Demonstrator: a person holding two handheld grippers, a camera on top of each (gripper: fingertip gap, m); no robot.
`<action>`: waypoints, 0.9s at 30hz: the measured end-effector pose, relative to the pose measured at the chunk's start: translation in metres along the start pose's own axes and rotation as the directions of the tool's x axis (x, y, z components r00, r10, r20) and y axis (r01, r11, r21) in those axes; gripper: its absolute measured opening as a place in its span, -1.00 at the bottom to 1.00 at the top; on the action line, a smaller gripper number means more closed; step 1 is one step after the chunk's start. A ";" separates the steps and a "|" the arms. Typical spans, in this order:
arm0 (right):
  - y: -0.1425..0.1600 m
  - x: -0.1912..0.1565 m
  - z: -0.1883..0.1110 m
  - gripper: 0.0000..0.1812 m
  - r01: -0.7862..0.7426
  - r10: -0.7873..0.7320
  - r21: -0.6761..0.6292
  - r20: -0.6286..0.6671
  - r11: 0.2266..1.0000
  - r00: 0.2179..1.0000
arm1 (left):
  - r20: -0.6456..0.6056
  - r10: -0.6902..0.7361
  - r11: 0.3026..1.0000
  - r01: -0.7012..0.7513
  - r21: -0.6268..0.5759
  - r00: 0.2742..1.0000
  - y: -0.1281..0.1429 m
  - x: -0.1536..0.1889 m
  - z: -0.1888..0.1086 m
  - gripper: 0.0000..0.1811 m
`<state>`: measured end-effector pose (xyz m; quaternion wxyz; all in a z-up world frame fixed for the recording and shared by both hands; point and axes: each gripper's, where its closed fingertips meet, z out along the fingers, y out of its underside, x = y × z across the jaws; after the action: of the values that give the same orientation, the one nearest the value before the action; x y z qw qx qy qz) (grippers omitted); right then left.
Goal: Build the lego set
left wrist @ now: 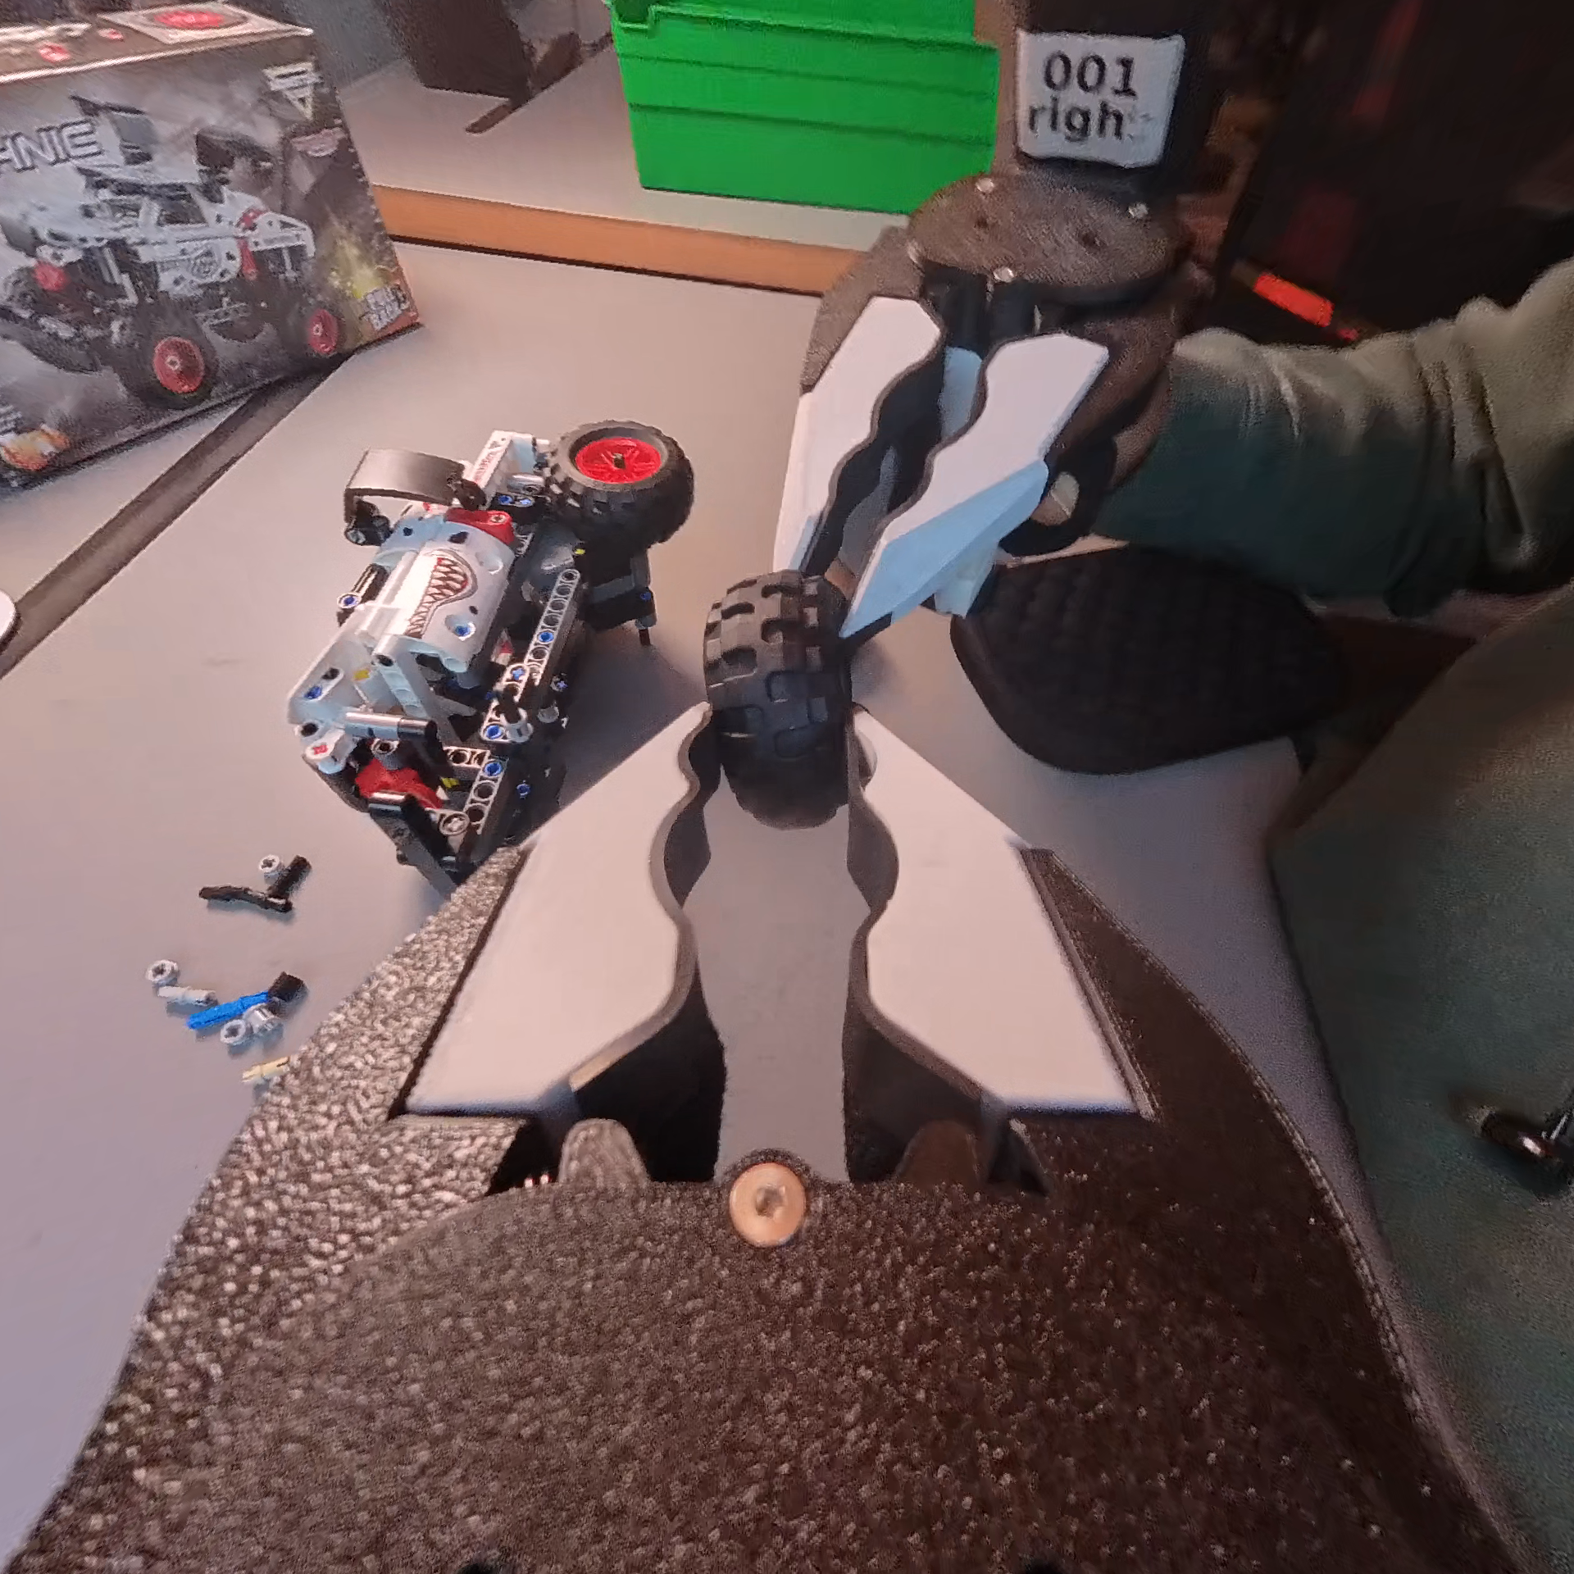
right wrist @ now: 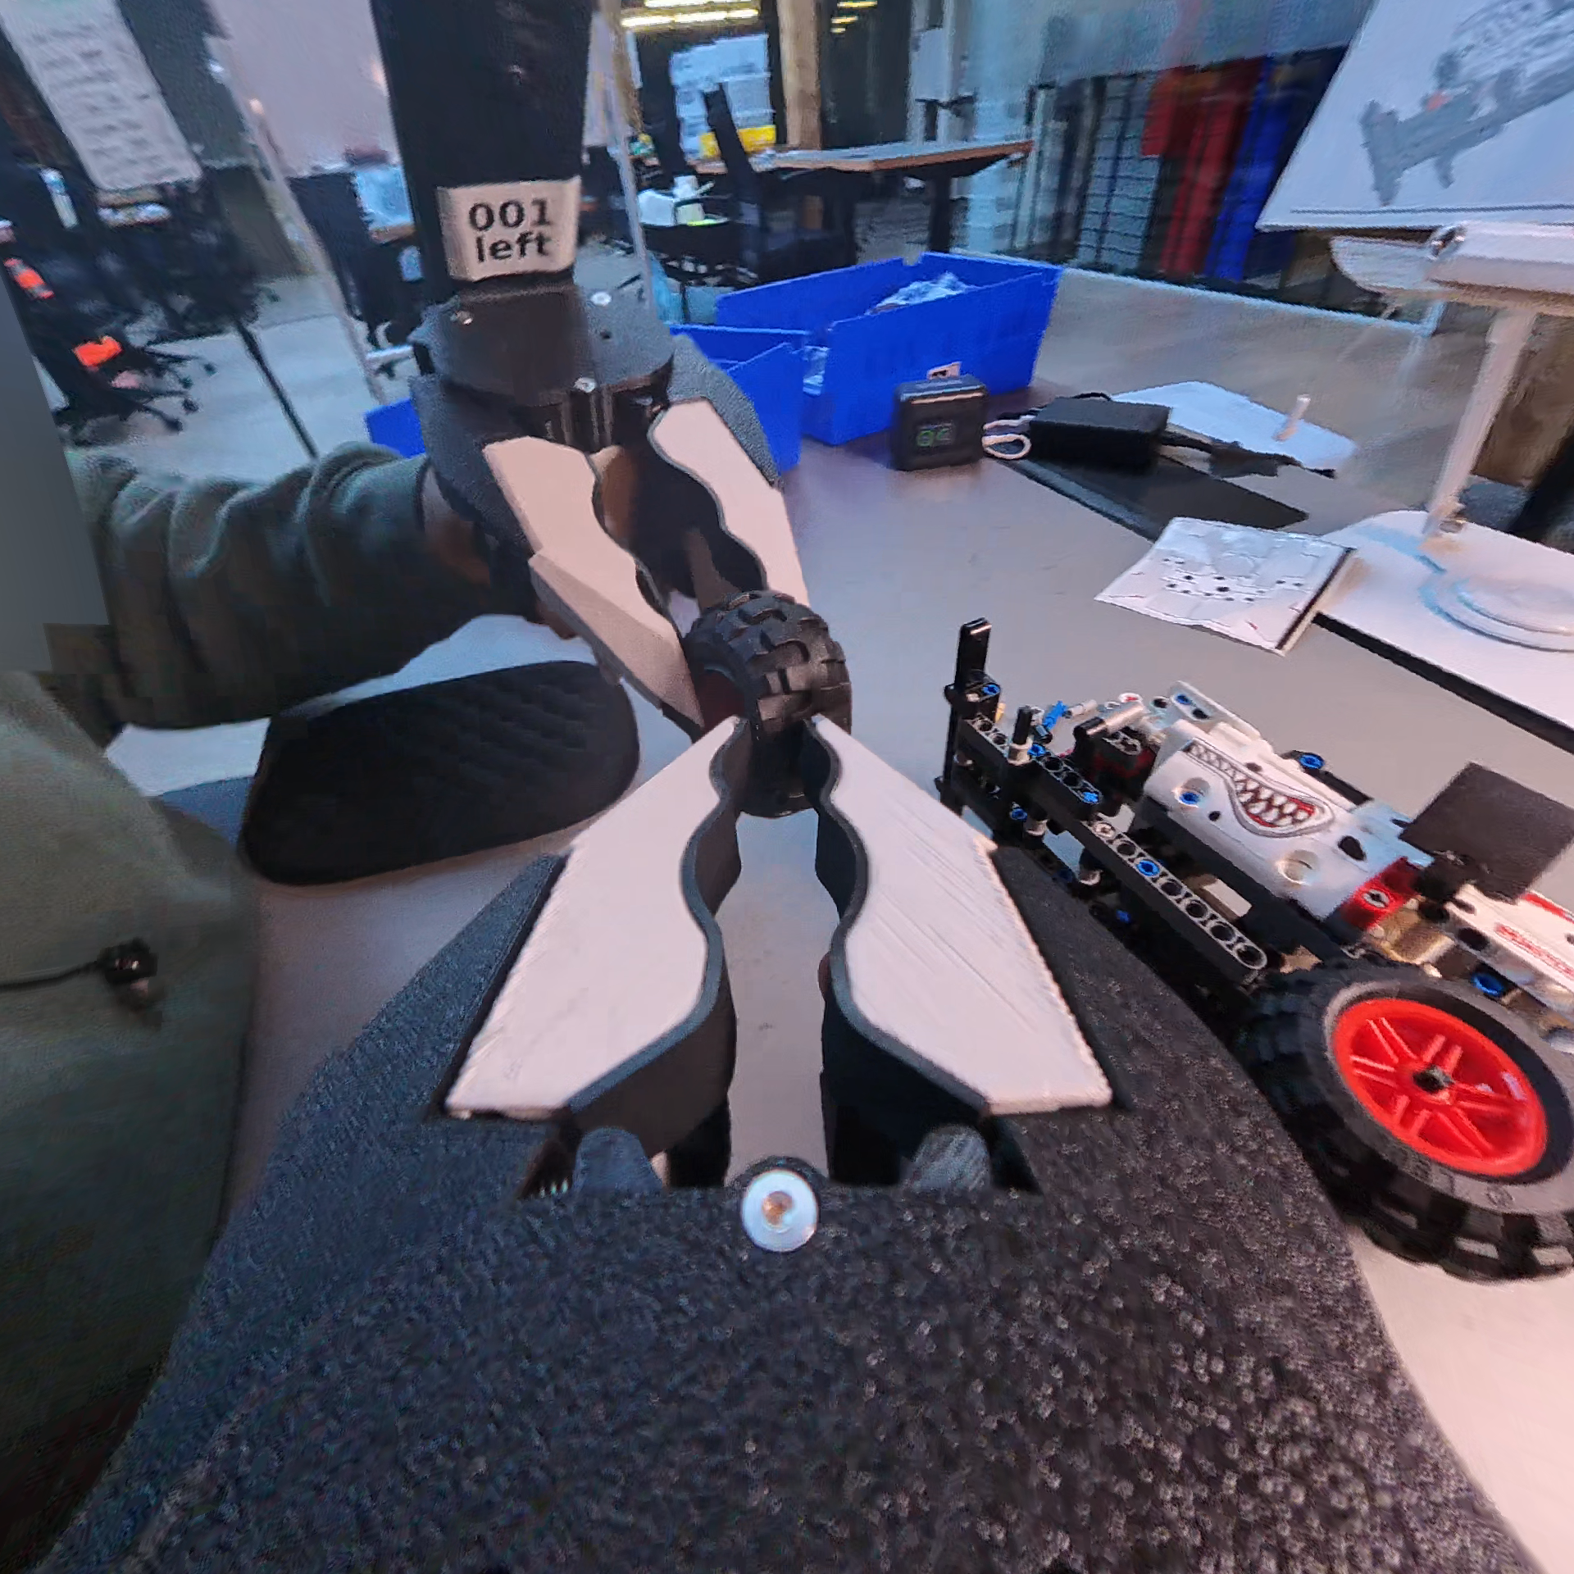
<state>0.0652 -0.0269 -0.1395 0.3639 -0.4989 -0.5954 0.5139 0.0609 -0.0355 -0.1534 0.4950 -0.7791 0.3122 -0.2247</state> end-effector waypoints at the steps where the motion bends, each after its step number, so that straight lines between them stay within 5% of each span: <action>1: 0.004 -0.004 -0.001 -0.90 0.015 -0.014 -0.020 0.037 1.000 0.999 | -0.014 0.033 0.999 -0.033 -0.025 0.999 0.003 0.003 0.000 -0.72; 8: 0.021 -0.038 -0.012 -0.92 0.065 -0.036 -0.081 0.320 0.995 0.947 | -0.237 0.051 0.997 -0.063 -0.044 0.970 0.016 0.040 0.000 -0.72; 13: 0.018 -0.052 -0.022 -0.93 -0.193 0.206 -0.081 0.512 0.978 0.834 | -0.385 -0.123 0.989 0.147 0.034 0.915 0.005 0.053 -0.004 -0.70; 16: 0.023 -0.020 -0.009 -1.00 -0.370 0.363 -0.046 0.343 0.928 0.867 | -0.310 -0.290 0.945 0.321 0.053 0.905 0.005 0.026 -0.004 -0.72; 19: 0.022 0.000 -0.005 -0.97 -0.243 0.238 0.024 0.127 0.970 0.963 | -0.309 -0.462 0.860 0.505 0.075 0.831 0.004 0.014 -0.002 -0.73; 21: 0.020 -0.014 0.001 -0.61 -0.098 0.097 0.008 0.081 0.995 0.992 | -0.306 -0.488 0.842 0.533 0.082 0.818 0.007 0.010 -0.002 -0.72; 24: 0.014 -0.010 0.003 -0.57 0.081 -0.081 -0.005 -0.046 0.997 0.996 | -0.291 -0.387 0.898 0.429 0.095 0.875 0.008 0.017 -0.002 -0.72; 27: 0.029 -0.016 0.003 -0.53 0.246 -0.247 -0.124 0.006 0.961 0.969 | -0.141 -0.034 0.998 0.041 0.047 0.989 0.024 0.030 0.007 -0.72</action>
<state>0.0729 -0.0434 -0.1675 0.3964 -0.4450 -0.6819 0.4241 0.0798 -0.0599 -0.1765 0.4867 -0.7545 0.3260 -0.2960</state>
